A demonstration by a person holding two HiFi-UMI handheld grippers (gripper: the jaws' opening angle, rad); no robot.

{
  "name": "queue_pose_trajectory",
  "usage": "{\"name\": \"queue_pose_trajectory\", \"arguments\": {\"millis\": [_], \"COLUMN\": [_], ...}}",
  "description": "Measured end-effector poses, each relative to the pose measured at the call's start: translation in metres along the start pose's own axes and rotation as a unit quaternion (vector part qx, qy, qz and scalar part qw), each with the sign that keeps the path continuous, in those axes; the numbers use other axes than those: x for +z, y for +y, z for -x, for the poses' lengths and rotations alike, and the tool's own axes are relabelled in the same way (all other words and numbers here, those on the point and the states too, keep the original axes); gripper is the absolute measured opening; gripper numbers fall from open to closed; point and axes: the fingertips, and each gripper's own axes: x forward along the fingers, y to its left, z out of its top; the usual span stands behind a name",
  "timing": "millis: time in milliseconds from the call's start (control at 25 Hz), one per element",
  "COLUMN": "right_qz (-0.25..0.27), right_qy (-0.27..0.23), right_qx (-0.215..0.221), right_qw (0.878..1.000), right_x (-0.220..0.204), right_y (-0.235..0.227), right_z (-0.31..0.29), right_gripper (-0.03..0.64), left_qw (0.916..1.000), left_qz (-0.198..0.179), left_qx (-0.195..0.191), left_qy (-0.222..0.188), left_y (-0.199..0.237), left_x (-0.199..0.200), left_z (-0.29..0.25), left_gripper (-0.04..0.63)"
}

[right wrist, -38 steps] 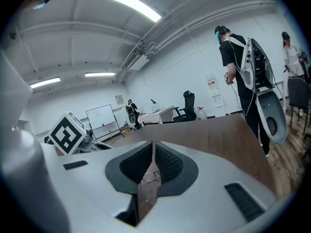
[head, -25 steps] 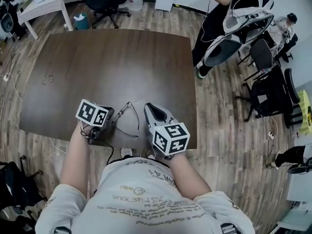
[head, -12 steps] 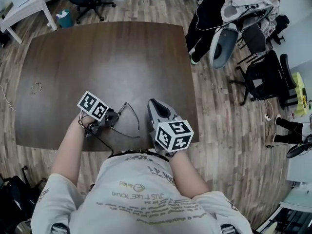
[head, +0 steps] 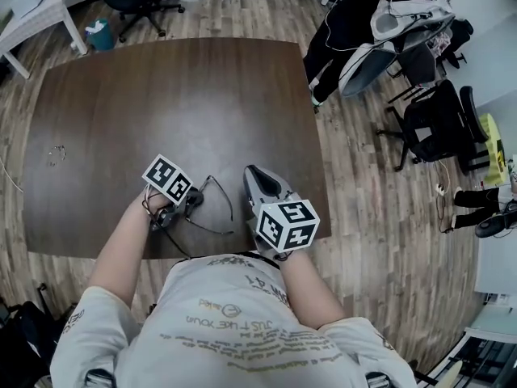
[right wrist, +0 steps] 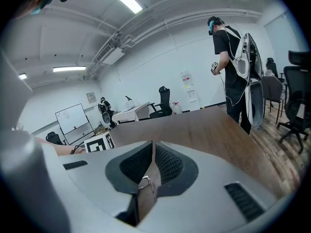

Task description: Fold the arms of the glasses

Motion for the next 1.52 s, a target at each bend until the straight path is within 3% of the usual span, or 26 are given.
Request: {"name": "queue_pose_trajectory", "arguments": {"millis": [560,760,1000,1160,1280,1400,1520], "right_qz": [-0.01,-0.009,-0.029,-0.044,-0.029,-0.026,-0.02], "right_qy": [-0.007,-0.005,0.011,0.043,0.069,0.083,0.098], "right_qx": [0.001,0.009,0.036,0.076,0.102,0.13,0.149], "right_qw": [1.0,1.0,0.999,0.995,0.992,0.988,0.984], "right_x": [-0.002,-0.007,-0.01,-0.016,-0.023,-0.031,-0.043], "right_y": [-0.001,0.004,0.012,0.012,0.02,0.031,0.033], "right_z": [0.005,0.005,0.004,0.008,0.01,0.013,0.021], "right_gripper": [0.017,0.017,0.017,0.018,0.018,0.028,0.107], "left_qw": [0.9988,0.9983,0.9928,0.9794,0.9607,0.9404,0.922], "left_qz": [-0.027,-0.031,-0.068,-0.134,-0.199,-0.239,-0.263], "left_qx": [0.034,0.049,0.079,0.099,0.106,0.134,0.162], "left_qy": [0.023,0.002,-0.058,-0.113,-0.161,-0.202,-0.234], "left_y": [-0.002,-0.002,-0.008,-0.025,-0.036,-0.041,-0.05], "left_x": [-0.006,-0.003,0.014,0.033,0.041,0.046,0.052], "left_z": [-0.002,0.006,0.034,0.048,0.056,0.066,0.069], "left_gripper": [0.048,0.046,0.043,0.043,0.043,0.043,0.042]}}
